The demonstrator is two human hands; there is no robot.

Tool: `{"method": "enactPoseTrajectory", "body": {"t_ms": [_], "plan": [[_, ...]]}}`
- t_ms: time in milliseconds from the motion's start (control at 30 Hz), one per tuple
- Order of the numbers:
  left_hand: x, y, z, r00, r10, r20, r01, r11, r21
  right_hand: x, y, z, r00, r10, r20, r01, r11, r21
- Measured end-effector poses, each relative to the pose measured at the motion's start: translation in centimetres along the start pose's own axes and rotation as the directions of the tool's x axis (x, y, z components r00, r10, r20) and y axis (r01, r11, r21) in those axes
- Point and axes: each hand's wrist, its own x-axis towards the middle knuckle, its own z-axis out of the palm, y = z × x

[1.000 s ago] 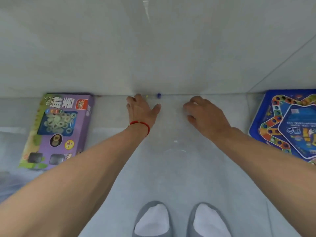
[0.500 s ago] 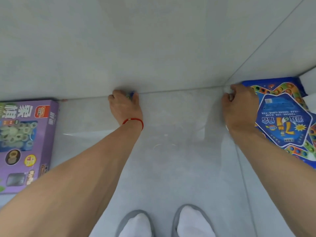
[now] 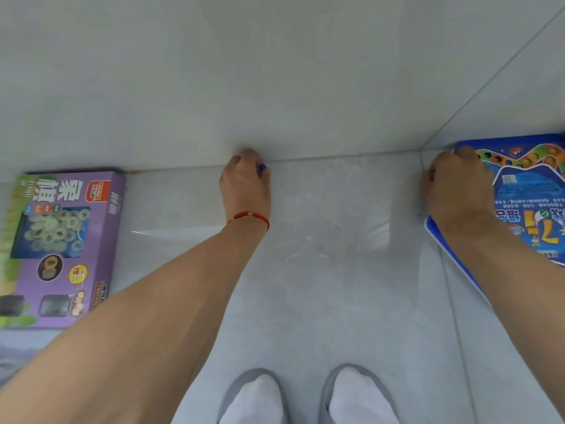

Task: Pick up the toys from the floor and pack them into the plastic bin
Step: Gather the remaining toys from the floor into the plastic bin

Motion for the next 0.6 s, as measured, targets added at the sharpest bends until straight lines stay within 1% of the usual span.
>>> {"method": "enactPoseTrajectory", "body": {"t_ms": [67, 133, 167, 233, 267, 333, 400, 433, 500, 533, 600], "plan": [[-0.4, 0.1, -0.1, 0.998, 0.054, 0.033, -0.054, 0.998, 0.018, -0.2, 0.0, -0.3, 1.000, -0.001, 0.011, 0.001, 1.000, -0.018], [-1.2, 0.2, 0.0, 0.994, 0.087, 0.062, -0.086, 0.996, -0.023, 0.0, 0.3, -0.7, 0.999, -0.031, 0.022, 0.032, 0.999, -0.037], [-1.9, 0.6, 0.0, 0.992, 0.103, 0.070, -0.097, 0.992, -0.076, 0.2, 0.6, -1.0, 0.998, -0.050, 0.027, 0.050, 0.998, -0.030], [-3.7, 2.0, -0.2, 0.991, 0.105, 0.080, -0.084, 0.970, -0.228, 0.5, 1.5, -2.0, 0.998, -0.048, 0.040, 0.046, 0.998, 0.047], [-4.8, 2.9, -0.5, 0.992, 0.072, 0.101, -0.037, 0.950, -0.309, 0.4, 1.9, -2.8, 0.998, -0.031, 0.048, 0.026, 0.994, 0.107], [-6.9, 4.2, -1.4, 0.980, -0.071, 0.187, 0.148, 0.888, -0.435, -0.7, 1.9, -4.8, 0.995, -0.025, 0.096, 0.001, 0.971, 0.240], [-9.0, 3.9, -2.2, 0.929, -0.222, 0.298, 0.349, 0.794, -0.497, -4.2, 0.6, -6.5, 0.971, -0.083, 0.225, -0.016, 0.914, 0.405], [-10.3, 3.3, -2.7, 0.902, -0.263, 0.343, 0.412, 0.764, -0.496, -6.9, -0.3, -6.9, 0.947, -0.143, 0.287, -0.004, 0.890, 0.457], [-12.9, 1.9, -4.1, 0.855, -0.313, 0.413, 0.496, 0.727, -0.476, -13.2, -1.5, -6.6, 0.885, -0.239, 0.401, 0.022, 0.880, 0.475], [-14.2, 1.4, -4.9, 0.832, -0.341, 0.437, 0.533, 0.709, -0.462, -16.2, -1.6, -6.1, 0.860, -0.234, 0.453, -0.006, 0.884, 0.467], [-16.3, 0.5, -6.5, 0.799, -0.389, 0.459, 0.584, 0.684, -0.437, -20.8, -1.0, -5.2, 0.841, -0.137, 0.523, -0.134, 0.885, 0.447]]}}
